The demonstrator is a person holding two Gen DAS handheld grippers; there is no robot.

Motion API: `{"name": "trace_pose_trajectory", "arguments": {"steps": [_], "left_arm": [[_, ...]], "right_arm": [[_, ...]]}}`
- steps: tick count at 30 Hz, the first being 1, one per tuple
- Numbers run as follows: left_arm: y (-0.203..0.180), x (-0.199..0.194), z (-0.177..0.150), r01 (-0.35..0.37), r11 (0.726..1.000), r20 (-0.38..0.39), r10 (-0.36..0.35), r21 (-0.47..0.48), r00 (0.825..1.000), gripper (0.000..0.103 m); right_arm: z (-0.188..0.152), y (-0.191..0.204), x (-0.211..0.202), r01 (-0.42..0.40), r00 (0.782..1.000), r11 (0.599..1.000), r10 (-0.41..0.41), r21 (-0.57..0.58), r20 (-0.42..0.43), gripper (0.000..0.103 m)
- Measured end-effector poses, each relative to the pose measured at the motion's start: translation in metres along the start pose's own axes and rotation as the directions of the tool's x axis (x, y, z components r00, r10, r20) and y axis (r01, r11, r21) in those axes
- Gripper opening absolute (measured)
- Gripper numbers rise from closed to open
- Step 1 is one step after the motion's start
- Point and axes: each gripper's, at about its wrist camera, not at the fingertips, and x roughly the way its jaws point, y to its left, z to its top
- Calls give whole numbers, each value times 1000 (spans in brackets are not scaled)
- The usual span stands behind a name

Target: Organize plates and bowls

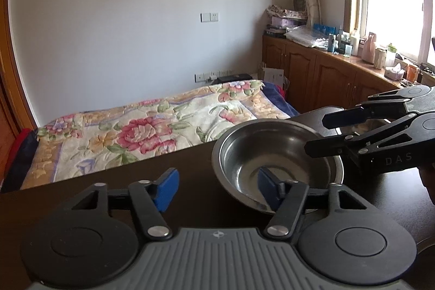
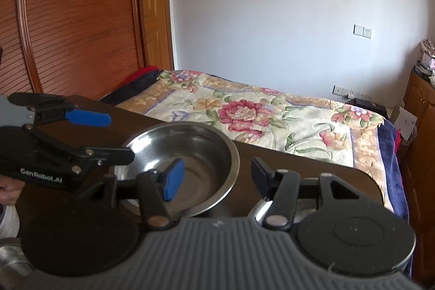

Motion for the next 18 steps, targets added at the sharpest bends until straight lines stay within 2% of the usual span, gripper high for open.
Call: {"name": "trace_pose_trajectory", "arguments": {"steps": [3,11,13,15,18], "left_arm": [[1,3,-1,6,1000,-24,-6,-10,1000,80],[0,9,0,26,1000,-60,-27,-18,998,75],[-1,12,0,33,999,-72,-34,-23,997,68],[0,15,0,43,999,-88,-46,-31,995,56],[0,16,1,46,998,-94,-49,-34,994,48]], "right_arm": [[1,0,4,5,1000,1000,-5,-1,-15,56],[4,0,14,-11,998,1000,11,6,-59,56],[4,2,15,-9,997,1000,9,-2,-73,56],[5,2,16,-12,996,1000,11,-7,-87,55],[5,3,18,-18,994,1000,17,-12,-108,46]]}}
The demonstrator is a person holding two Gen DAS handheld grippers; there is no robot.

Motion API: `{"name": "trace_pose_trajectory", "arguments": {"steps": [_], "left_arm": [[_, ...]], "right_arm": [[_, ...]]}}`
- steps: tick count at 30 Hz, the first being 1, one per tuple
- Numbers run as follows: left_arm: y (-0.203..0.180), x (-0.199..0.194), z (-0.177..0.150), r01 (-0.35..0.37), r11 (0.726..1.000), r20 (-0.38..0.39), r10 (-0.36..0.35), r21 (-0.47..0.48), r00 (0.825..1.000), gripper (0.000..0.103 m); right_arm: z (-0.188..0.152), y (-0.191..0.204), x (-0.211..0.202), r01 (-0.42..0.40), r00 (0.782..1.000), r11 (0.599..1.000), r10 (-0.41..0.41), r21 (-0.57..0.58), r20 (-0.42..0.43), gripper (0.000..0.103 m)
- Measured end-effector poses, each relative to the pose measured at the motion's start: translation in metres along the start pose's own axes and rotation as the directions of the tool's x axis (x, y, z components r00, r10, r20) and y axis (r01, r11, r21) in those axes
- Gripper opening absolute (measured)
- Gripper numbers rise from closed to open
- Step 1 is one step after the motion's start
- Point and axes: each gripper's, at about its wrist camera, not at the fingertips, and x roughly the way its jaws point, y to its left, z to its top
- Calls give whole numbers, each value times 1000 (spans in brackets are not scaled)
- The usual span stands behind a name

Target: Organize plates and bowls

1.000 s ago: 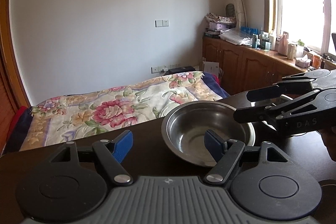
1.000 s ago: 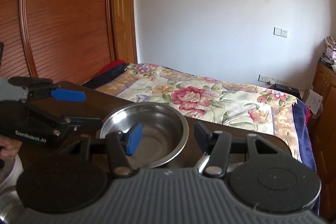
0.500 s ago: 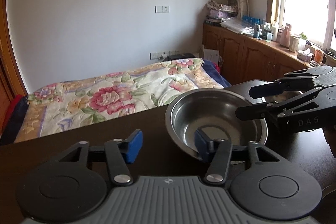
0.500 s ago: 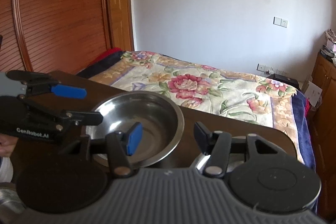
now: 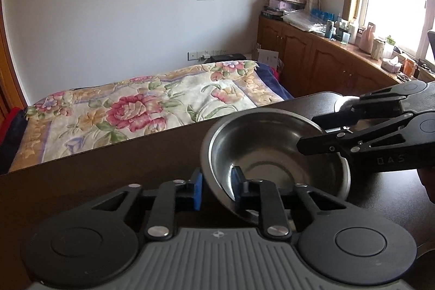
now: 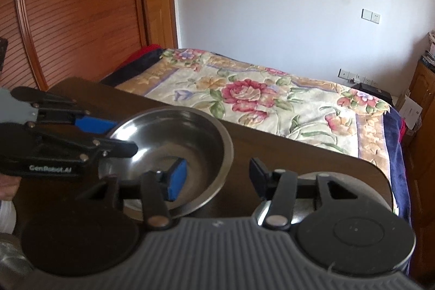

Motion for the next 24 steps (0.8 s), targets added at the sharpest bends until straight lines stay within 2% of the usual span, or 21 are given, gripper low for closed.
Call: {"name": "trace_pose_trajectory", "arguments": {"steps": [2,4,6,14,24], "left_arm": [[-1,0,0,10,1000,-4,-10,-4,1000,44],[-2,-3,0,5,1000,4,-5,1,1000,44],[-2,-4,0,7,1000,16,-7,2,1000,42],[-11,-38,4,15,1000,105,-14,-6,994,38],[-37,-97,7,2,1000,218,-8,29,976,37]], "right_arm": [[-1,0,1,-8,1000,1000,8,1,-14,35],[-1,0,3,-30,999,1000,30,7,-31,20],[-2,0,4,-38,999,999,38,11,-39,15],[0,-1,-15,-27,999,999,26,37,22,13],[6,7,-66,4,993,999,-9,38,120,13]]}}
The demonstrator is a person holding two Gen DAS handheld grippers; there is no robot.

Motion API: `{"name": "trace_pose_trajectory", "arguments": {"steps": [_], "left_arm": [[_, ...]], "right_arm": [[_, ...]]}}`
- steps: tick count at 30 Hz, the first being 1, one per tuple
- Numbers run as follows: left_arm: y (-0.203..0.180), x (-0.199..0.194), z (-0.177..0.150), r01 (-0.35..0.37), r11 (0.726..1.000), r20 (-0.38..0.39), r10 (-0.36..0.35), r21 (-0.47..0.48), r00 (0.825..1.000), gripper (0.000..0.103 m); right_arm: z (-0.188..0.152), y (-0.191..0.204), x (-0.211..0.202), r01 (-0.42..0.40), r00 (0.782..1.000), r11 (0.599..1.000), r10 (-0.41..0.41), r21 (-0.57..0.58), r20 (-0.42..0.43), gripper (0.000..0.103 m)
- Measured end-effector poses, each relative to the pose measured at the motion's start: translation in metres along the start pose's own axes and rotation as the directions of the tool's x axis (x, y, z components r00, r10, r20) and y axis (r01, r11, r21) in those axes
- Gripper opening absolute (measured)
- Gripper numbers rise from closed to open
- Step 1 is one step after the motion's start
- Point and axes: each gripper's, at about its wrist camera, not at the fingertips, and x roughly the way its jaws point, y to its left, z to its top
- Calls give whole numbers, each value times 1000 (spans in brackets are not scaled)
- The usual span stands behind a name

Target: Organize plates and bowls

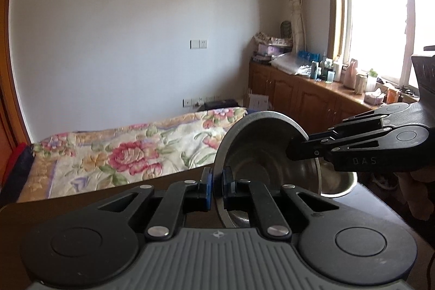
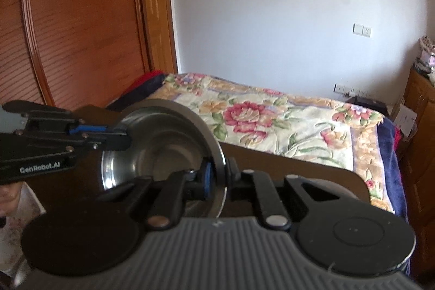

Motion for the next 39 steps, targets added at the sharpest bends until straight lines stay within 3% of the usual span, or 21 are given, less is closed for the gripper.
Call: {"name": "trace_pose_trajectory", "arguments": {"steps": [7,20,39], "left_arm": [[-18,-37,1,7,1000,39,-8,18,999,37],[-38,-87,-29,25,1000,44,-25,0,999,37],[-42,-116,-91,61,996,-13,-62,-61,998,37]], "right_arm": [[1,11,-36,29,998,999,-27,-24,49,13],[-26,24,-72,16,998,1000,-17,7,68,13],[-76,61,-95,14,999,1000,-14,-4,32,13]]}}
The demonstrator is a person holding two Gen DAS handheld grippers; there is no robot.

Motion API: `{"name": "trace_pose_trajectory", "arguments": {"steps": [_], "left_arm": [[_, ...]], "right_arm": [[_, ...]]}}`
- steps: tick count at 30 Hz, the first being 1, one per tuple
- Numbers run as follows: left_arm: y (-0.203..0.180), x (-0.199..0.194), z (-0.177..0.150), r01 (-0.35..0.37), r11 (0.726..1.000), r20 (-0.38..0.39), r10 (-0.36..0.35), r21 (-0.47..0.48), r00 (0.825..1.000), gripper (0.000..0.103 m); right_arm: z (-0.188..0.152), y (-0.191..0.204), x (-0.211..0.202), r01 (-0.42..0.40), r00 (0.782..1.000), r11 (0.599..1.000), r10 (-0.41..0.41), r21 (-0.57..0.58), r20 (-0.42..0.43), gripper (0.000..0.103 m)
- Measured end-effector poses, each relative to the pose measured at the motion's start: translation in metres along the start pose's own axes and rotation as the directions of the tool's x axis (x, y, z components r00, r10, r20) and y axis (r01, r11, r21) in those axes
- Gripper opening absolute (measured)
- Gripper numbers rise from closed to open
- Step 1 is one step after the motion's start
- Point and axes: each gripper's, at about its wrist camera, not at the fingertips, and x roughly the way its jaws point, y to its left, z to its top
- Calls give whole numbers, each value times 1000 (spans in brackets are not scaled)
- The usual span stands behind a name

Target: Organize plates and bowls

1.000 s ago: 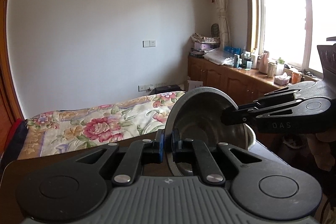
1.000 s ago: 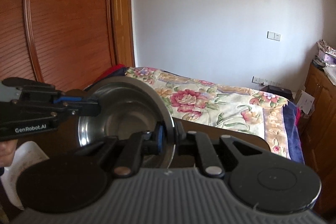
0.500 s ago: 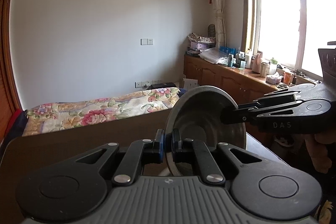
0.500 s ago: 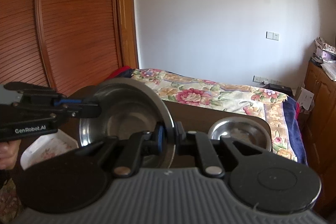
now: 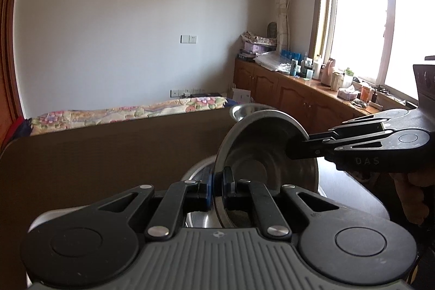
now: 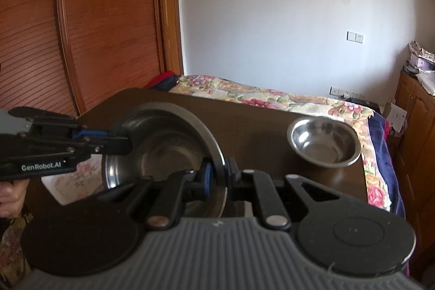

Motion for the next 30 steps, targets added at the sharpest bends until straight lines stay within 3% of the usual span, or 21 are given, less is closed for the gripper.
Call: {"name": "trace_pose_trajectory", "arguments": {"steps": [17,30], "left_arm": [[6,22,-22,-3,1000,-52,1,-24,999,37],[7,24,-26,-1,1000,-22,1,-1,1000,37]], "right_arm": [[-27,6,16,-10,998,1000,10,0,-61,13],[-31,2,27,-26,997,1000,26,4,-68,14]]}}
